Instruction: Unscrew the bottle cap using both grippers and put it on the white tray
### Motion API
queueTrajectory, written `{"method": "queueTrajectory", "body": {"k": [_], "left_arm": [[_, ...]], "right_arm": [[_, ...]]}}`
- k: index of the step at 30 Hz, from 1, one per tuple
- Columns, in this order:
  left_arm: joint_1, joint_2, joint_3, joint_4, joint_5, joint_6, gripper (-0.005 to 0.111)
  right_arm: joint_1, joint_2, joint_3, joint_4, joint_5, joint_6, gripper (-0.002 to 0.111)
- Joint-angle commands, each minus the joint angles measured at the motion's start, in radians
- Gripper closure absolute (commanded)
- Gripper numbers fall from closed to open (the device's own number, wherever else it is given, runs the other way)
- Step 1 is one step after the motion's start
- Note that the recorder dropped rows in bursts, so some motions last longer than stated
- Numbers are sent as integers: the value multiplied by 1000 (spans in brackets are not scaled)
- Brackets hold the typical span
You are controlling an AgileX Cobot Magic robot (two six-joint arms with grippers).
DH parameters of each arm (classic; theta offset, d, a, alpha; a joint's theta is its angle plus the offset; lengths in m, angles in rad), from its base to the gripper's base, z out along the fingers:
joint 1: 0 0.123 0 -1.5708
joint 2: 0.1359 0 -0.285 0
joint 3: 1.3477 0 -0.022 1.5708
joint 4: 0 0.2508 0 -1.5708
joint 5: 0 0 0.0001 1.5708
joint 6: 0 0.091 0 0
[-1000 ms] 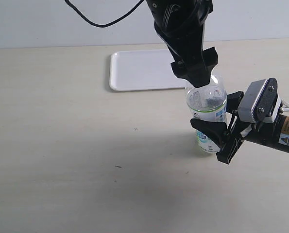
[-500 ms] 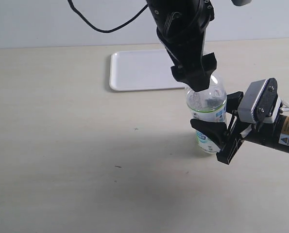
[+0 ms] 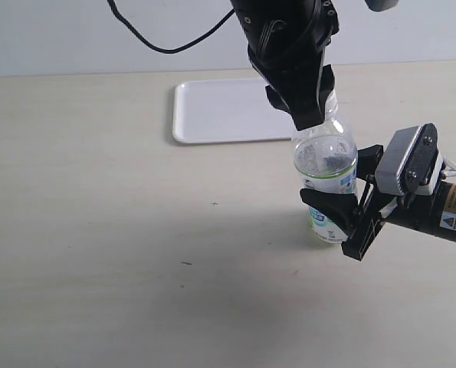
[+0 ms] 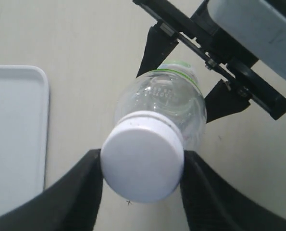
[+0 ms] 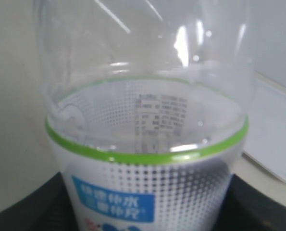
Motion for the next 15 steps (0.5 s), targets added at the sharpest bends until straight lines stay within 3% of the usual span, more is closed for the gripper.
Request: {"method": "queueTrajectory", "body": {"k": [1, 15], "left_arm": [[2, -4, 3, -35, -5, -35, 107], [2, -4, 3, -70, -5, -531, 107]], "right_arm": [[-3, -2, -2, -12, -8, -3, 108], [-3, -2, -2, -19, -25, 10, 108]]}}
